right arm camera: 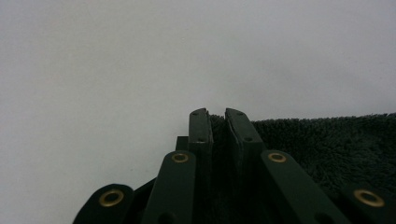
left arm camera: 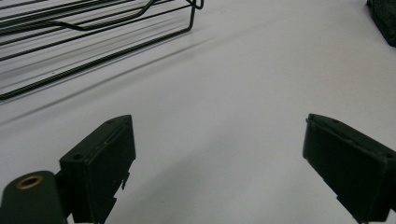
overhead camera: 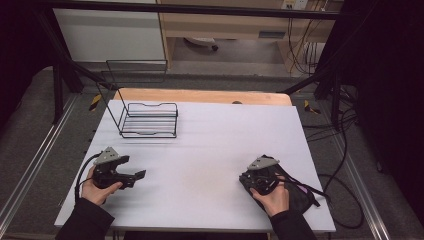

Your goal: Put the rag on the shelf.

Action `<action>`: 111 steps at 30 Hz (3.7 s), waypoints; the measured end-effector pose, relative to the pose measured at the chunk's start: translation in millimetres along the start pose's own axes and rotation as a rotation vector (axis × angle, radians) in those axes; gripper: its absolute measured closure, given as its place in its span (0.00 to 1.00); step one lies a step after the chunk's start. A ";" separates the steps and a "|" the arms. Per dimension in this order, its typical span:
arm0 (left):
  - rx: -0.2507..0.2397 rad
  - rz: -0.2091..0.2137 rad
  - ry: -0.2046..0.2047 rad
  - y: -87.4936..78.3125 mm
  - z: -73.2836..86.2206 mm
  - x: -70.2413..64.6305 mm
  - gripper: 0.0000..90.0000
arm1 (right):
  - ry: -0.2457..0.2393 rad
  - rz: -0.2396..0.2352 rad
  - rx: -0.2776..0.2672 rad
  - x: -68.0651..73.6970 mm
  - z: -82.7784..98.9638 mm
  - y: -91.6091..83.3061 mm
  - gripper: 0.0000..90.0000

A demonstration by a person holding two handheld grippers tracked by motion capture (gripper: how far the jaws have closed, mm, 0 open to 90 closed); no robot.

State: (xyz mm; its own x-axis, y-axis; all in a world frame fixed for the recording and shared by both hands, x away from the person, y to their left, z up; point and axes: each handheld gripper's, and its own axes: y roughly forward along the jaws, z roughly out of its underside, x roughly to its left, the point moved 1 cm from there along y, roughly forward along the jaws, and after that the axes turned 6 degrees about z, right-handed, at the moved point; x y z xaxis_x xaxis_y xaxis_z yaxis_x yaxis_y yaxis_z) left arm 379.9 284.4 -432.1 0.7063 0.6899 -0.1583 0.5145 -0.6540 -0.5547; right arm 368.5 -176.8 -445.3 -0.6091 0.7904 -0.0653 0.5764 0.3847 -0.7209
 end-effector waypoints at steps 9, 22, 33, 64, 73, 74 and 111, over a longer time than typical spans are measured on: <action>0.000 -0.002 -0.002 0.1 -0.1 0.5 0.10 | 0.062 -0.035 -0.043 -7.4 -7.7 -12.2 0.92; 0.000 -0.004 -0.005 0.6 -0.2 0.6 0.10 | 0.073 -0.042 -0.108 -8.0 -28.4 -15.8 0.93; -0.001 -0.005 -0.005 1.0 -0.4 0.2 0.11 | 0.066 -0.069 -0.130 3.6 -52.8 -4.9 0.93; 0.000 -0.004 -0.007 1.7 -0.6 1.4 0.10 | 0.088 -0.089 -0.105 32.8 -115.4 72.0 0.93; 0.000 -0.002 -0.006 1.6 -0.7 1.6 0.11 | 0.100 -0.056 -0.086 32.3 -127.8 96.9 0.92; 0.000 -0.002 -0.007 1.5 -0.6 1.7 0.10 | 0.109 -0.057 -0.079 32.5 -127.3 99.9 0.92; 0.012 -0.002 -0.007 2.1 0.5 -1.2 0.10 | -0.046 -0.190 -0.016 59.0 -14.7 7.6 0.53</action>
State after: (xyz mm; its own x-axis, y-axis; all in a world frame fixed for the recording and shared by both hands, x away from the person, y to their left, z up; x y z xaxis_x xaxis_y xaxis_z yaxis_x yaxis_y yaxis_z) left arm 379.9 282.3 -433.5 0.7017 0.6935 -0.1633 0.5099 -0.6489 -0.5647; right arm 344.9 -120.2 -444.4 -0.7319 0.6802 0.0395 0.4569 0.5329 -0.7122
